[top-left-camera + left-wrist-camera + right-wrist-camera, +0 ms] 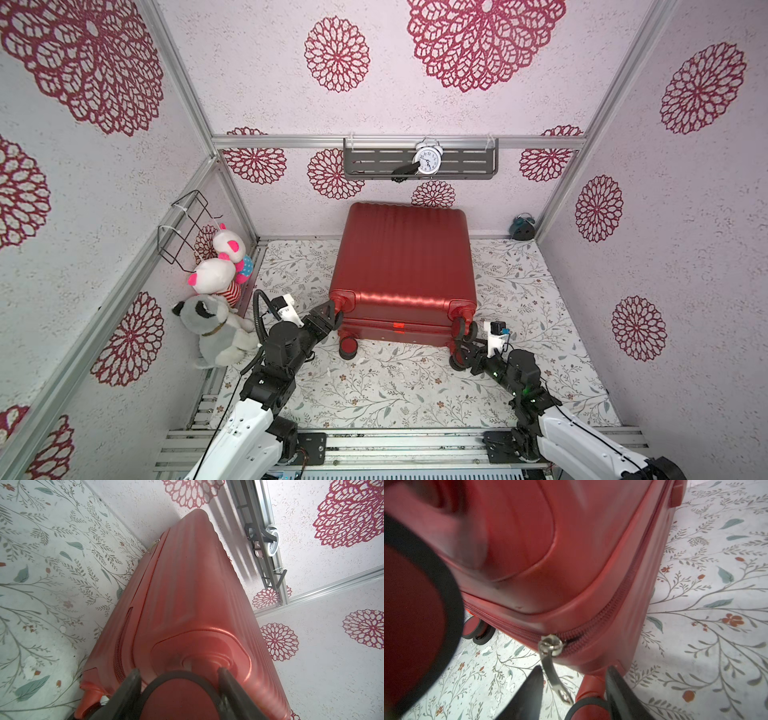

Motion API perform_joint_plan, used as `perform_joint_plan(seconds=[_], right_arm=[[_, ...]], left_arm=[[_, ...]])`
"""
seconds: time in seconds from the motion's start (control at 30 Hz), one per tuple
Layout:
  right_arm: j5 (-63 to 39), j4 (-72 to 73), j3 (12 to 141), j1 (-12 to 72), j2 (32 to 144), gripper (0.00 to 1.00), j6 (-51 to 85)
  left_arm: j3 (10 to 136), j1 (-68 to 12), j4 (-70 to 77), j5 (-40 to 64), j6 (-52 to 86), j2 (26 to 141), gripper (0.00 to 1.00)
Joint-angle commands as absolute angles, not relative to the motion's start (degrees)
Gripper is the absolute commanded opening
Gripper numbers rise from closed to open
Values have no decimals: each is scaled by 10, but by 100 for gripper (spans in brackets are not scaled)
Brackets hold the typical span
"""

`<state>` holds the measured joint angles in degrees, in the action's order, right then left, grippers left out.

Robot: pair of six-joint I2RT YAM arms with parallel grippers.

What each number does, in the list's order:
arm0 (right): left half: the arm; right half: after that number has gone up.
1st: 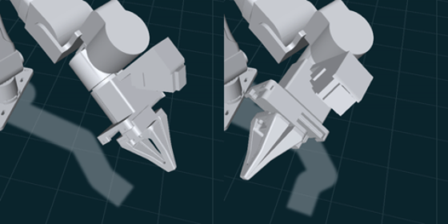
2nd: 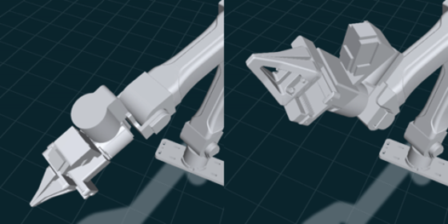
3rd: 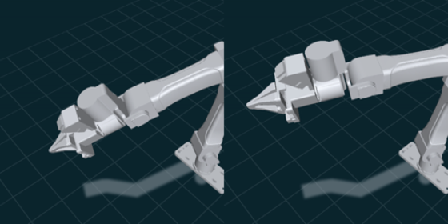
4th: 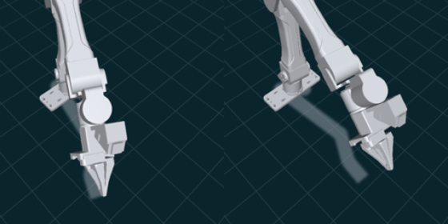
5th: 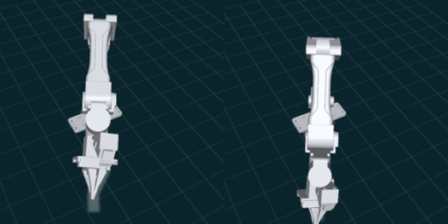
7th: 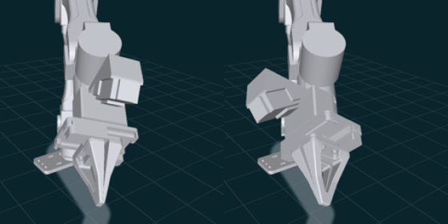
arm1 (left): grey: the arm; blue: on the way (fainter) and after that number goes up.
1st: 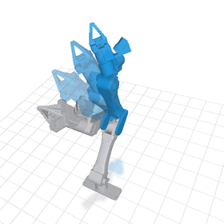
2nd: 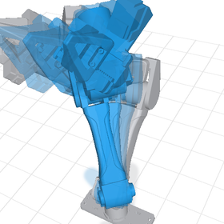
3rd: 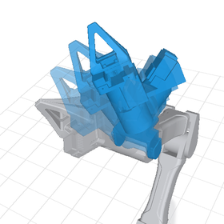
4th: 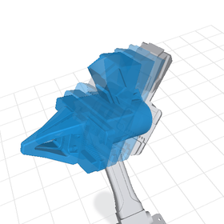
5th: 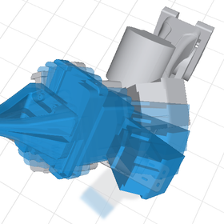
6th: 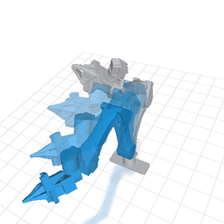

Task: Open the suitcase zippers
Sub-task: Adjust the suitcase at the center of the board.

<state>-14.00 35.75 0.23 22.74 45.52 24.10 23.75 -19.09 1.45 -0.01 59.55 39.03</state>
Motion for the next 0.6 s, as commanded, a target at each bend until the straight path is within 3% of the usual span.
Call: perform_joint_plan(seconds=[0.0,0.13,0.37,0.57], right_arm=[[-166,421,-2,226,473,48,237],[-172,448,-2,225,495,45,242],[-196,509,0,225,541,24,260],[-218,544,-2,226,553,17,273]], left_arm=[[248,-190,-10,41,585,398,31],[248,-189,-3,45,586,404,31],[248,-187,4,52,587,410,31],[246,-187,7,58,588,412,31]])
